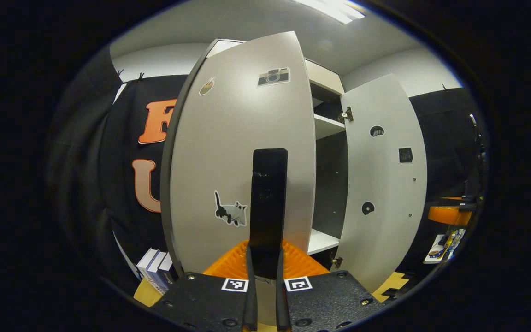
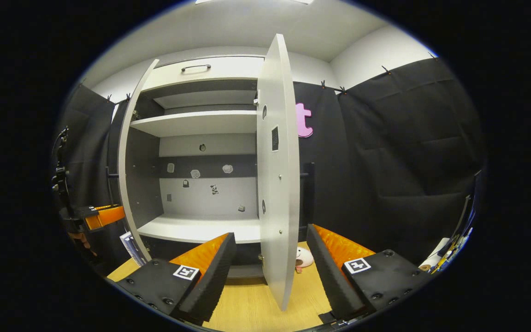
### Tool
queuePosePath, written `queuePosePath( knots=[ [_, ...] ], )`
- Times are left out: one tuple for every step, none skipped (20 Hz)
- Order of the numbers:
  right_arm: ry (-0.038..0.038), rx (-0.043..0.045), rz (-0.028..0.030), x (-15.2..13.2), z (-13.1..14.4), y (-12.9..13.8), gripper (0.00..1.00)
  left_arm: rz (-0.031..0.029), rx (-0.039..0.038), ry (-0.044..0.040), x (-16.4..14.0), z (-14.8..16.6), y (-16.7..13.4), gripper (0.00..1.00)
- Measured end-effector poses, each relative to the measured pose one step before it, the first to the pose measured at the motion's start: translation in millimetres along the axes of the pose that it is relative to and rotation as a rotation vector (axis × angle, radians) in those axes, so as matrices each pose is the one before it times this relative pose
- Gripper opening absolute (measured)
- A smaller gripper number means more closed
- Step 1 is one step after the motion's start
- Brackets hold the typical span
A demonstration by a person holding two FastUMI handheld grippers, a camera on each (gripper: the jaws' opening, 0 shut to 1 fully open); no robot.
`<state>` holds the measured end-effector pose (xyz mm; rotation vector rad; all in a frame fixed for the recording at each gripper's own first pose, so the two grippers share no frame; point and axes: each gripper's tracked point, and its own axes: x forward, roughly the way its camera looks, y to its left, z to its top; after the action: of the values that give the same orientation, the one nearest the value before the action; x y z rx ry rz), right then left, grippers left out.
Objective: Open the right door of the double-door shoe cabinet with the right hand, and open the left door with the left hand.
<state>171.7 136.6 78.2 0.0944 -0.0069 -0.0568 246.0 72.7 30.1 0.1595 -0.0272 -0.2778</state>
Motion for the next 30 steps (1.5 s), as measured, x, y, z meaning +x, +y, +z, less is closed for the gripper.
queuePosePath(
  knots=[
    [0.00071, 0.00626, 0.00019, 0.74, 1.22, 3.36, 0.89, -0.01153, -0.00060, -0.00135, -2.44, 0.51, 1.72, 0.15],
    [0.00074, 0.00673, 0.00136, 0.28, 0.21, 3.79, 0.89, -0.01128, -0.00218, -0.00074, -3.13, 0.34, 1.58, 0.15],
    [-0.00033, 0.00679, 0.00073, 0.45, -0.25, 3.65, 0.99, -0.01221, -0.00450, 0.00166, -2.38, -0.61, 1.42, 0.17],
    [-0.00125, 0.00293, -0.00053, -0.46, 1.08, 3.84, 0.98, -0.01279, -0.00314, 0.00041, -2.49, -0.06, 1.11, 0.15],
    [-0.00269, -0.00297, -0.00163, -1.15, 1.52, 2.97, 0.89, -0.01241, 0.00270, -0.00076, -2.12, 1.12, 1.97, 0.16],
    [-0.00496, -0.00673, -0.00254, -2.17, 0.65, 3.25, 0.89, -0.01118, 0.00519, 0.00133, -3.40, 0.13, 1.52, 0.15],
    [-0.00488, -0.00755, -0.00431, -2.31, -0.52, 1.58, 0.89, -0.00746, -0.00191, 0.00077, -3.16, 0.10, 1.87, 0.15],
    [-0.00328, -0.00437, -0.00396, -1.76, 0.22, 2.42, 0.98, -0.00528, -0.00960, -0.00425, -4.39, 1.11, 2.86, 0.16],
    [-0.00110, -0.00014, -0.00303, -1.42, 0.17, 3.08, 0.98, -0.00382, -0.01099, -0.00517, -3.32, 0.48, 3.02, 0.16],
    [0.00310, 0.00406, -0.00117, -2.00, -0.70, 2.27, 0.98, -0.00624, -0.00815, -0.00546, -3.90, 1.80, 1.98, 0.16],
    [0.00379, 0.00434, -0.00209, -0.37, -1.60, 1.79, 0.98, 0.00357, 0.00116, -0.00017, -4.44, 0.43, 3.38, 0.16],
    [0.00218, 0.00359, -0.00259, -1.40, -1.17, 1.39, 0.98, 0.00373, 0.00804, -0.00015, -4.25, 0.75, 2.58, 0.19],
    [0.00247, 0.00375, -0.00259, -0.62, -0.38, 1.96, 0.98, 0.00693, 0.01164, -0.00192, -4.89, 0.85, 3.89, 0.21],
    [0.00179, 0.00302, 0.00001, -1.26, -0.90, 2.27, 0.98, 0.00484, 0.01027, -0.00507, -4.13, 1.13, 3.45, 0.24],
    [0.00167, 0.00172, -0.00071, -0.42, -1.40, 2.02, 0.98, 0.00533, 0.00759, -0.00197, -2.06, 0.32, 3.99, 0.24],
    [0.00362, 0.00241, -0.00045, -0.97, -1.60, 2.31, 0.98, 0.00798, 0.00221, -0.00130, -3.25, 1.56, 3.53, 0.27],
    [0.00579, 0.00449, 0.00174, -1.00, -1.68, 2.79, 0.98, 0.01120, 0.00101, 0.00110, -2.40, -0.81, 2.60, 0.28],
    [0.00569, 0.00549, 0.00358, -1.60, -1.67, 3.27, 0.98, 0.01310, 0.00445, 0.00030, -3.61, 0.07, 3.49, 0.29],
    [0.00218, 0.00419, 0.00403, -1.61, -1.18, 3.72, 0.98, 0.01345, 0.00902, -0.00154, -3.17, 0.46, 4.80, 0.30],
    [0.00040, 0.00051, 0.00235, -1.29, -0.47, 3.49, 0.89, 0.01611, 0.00960, -0.00093, -3.58, 0.83, 4.86, 0.31],
    [0.00152, -0.00330, 0.00154, -1.15, -0.69, 3.51, 0.89, 0.01520, 0.00964, -0.00134, -2.43, 0.90, 4.28, 0.32],
    [0.00153, -0.00803, 0.00094, -1.55, -0.66, 3.01, 0.89, 0.01443, 0.00643, 0.00059, -4.17, -0.04, 4.74, 0.33],
    [-0.00098, -0.00564, 0.00376, -0.63, 0.53, 3.62, 1.00, 0.01207, 0.00346, 0.00100, -2.10, 0.28, 4.45, 0.33],
    [-0.00298, -0.00226, 0.00458, -1.36, 0.62, 2.92, 0.98, 0.01079, 0.00598, -0.00163, -3.50, 0.45, 4.50, 0.33],
    [-0.00077, 0.00135, 0.00576, -0.83, 0.32, 3.61, 0.89, 0.01018, 0.00672, -0.00134, -1.47, 0.45, 4.86, 0.32],
    [0.00083, 0.00256, 0.00546, -1.09, -0.10, 2.52, 0.89, 0.01140, 0.00738, 0.00062, -2.62, 0.26, 3.88, 0.31],
    [0.00303, 0.00326, 0.00312, 0.28, -0.59, 1.13, 0.89, 0.01309, 0.00493, 0.00017, -1.32, 0.00, 5.21, 0.32],
    [0.00171, 0.00363, 0.00399, -0.51, -0.37, 1.60, 0.98, 0.01276, 0.00215, -0.00125, -2.96, 0.69, 3.60, 0.32],
    [0.00184, 0.00274, 0.00316, -0.75, -0.30, 1.55, 0.98, 0.01223, -0.00238, -0.00155, -1.36, -0.38, 4.95, 0.31],
    [0.00016, 0.00144, 0.00045, -0.74, -0.03, 0.11, 0.89, 0.01963, -0.00001, -0.00181, -2.62, 1.59, 5.08, 0.29]
  ],
)
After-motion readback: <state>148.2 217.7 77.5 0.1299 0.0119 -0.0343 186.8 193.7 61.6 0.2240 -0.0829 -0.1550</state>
